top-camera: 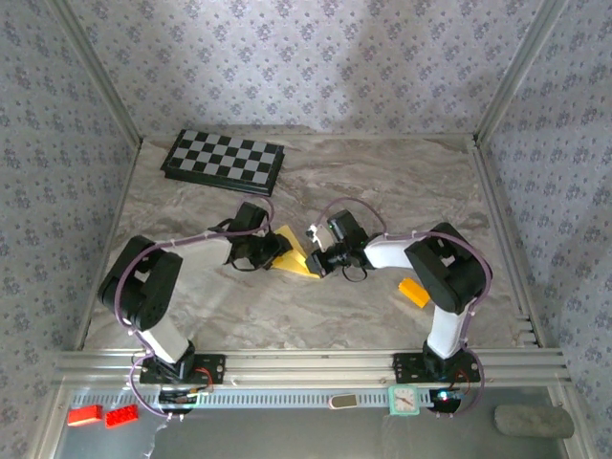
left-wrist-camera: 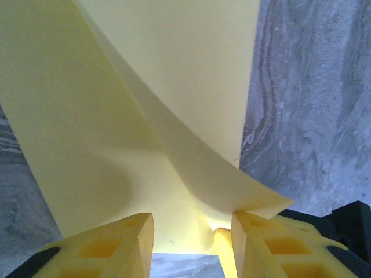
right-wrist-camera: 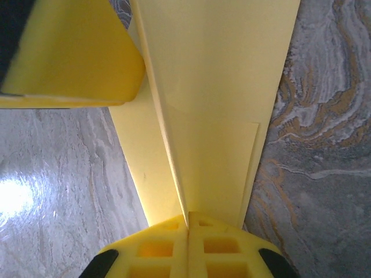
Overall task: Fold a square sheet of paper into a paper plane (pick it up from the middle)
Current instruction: Fourth fold the wing at the center of the table.
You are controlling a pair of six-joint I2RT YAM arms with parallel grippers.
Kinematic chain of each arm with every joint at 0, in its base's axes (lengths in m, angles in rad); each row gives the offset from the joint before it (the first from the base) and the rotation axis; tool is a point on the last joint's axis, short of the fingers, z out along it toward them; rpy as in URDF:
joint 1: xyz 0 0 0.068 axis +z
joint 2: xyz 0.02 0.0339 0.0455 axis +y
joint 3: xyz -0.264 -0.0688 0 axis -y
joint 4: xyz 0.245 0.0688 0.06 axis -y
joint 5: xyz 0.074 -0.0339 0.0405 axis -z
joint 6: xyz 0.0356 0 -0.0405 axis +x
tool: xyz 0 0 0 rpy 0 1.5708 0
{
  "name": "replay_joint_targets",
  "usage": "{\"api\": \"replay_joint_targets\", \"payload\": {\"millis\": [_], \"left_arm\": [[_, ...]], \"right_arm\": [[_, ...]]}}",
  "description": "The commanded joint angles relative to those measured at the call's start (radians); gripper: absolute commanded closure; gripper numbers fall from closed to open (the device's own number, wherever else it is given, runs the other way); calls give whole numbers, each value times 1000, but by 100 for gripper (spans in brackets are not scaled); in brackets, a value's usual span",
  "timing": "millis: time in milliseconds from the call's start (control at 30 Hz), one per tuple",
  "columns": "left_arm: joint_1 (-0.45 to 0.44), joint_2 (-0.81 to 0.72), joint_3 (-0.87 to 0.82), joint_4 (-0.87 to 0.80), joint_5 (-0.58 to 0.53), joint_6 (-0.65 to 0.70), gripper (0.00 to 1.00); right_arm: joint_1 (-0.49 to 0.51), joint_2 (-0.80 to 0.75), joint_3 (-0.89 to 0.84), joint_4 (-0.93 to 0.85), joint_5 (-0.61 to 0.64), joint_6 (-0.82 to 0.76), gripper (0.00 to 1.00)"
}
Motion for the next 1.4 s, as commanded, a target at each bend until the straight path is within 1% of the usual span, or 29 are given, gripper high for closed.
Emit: {"api": "replay_joint_targets", "payload": {"millis": [0,433,567,733,933,1200,1367], "left_arm": [[-5,23,26,12,22,19,59],[-16,63,52,-23,17,28,51],[-18,81,76,-106,-9,33,51],[-21,102,99,-211,-57,37,50],[-25,134,135,-313,-91,43,48],[-31,176,164,-365,-88,55,44],[-31,183,171,-378,-89,57,43]], "right_arm": [[-13,19,6,14,-50,30,94],[-27,36,17,-3,-65,44,93],[-30,35,20,-11,-61,52,91],[-32,24,28,-36,-58,62,87],[-34,18,29,-44,-62,75,86],[-37,27,31,-50,-58,89,83],[-42,37,38,-61,-62,99,85]]}}
